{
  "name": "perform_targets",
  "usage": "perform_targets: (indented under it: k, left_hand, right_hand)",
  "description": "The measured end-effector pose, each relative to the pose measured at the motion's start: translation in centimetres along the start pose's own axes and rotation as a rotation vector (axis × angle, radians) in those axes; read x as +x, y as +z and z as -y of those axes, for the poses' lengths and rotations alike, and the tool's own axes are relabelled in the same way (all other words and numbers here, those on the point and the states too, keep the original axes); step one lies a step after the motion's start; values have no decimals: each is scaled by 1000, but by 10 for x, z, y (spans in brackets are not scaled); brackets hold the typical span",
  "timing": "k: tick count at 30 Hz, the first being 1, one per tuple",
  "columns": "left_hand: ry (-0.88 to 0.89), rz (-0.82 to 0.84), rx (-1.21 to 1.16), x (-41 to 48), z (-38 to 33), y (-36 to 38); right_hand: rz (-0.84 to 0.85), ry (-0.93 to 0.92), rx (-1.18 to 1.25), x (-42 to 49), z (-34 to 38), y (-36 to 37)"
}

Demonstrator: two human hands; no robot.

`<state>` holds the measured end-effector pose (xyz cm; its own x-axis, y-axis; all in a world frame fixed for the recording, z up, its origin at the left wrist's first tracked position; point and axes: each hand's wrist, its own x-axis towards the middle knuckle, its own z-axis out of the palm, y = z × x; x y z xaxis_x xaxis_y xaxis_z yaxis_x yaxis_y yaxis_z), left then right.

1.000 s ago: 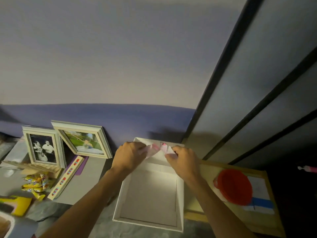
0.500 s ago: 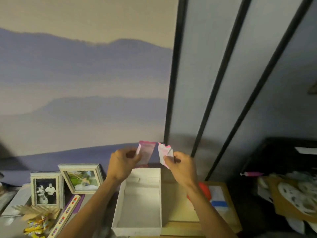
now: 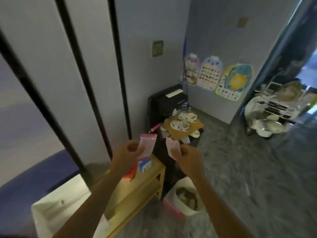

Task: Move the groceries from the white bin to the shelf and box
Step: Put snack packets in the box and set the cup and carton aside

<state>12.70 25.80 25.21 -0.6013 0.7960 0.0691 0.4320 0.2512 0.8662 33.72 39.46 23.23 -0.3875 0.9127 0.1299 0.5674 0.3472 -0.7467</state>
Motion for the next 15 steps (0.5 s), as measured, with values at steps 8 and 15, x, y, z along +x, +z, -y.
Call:
perform_targets:
  k: [8, 15]
  left_hand:
    - [30, 250, 13, 32, -23, 188]
    - [-47, 346, 58, 52, 57, 324]
  right_hand:
    - [-182, 231, -5, 0, -145, -74]
    - [-180, 320, -80, 10, -289, -19]
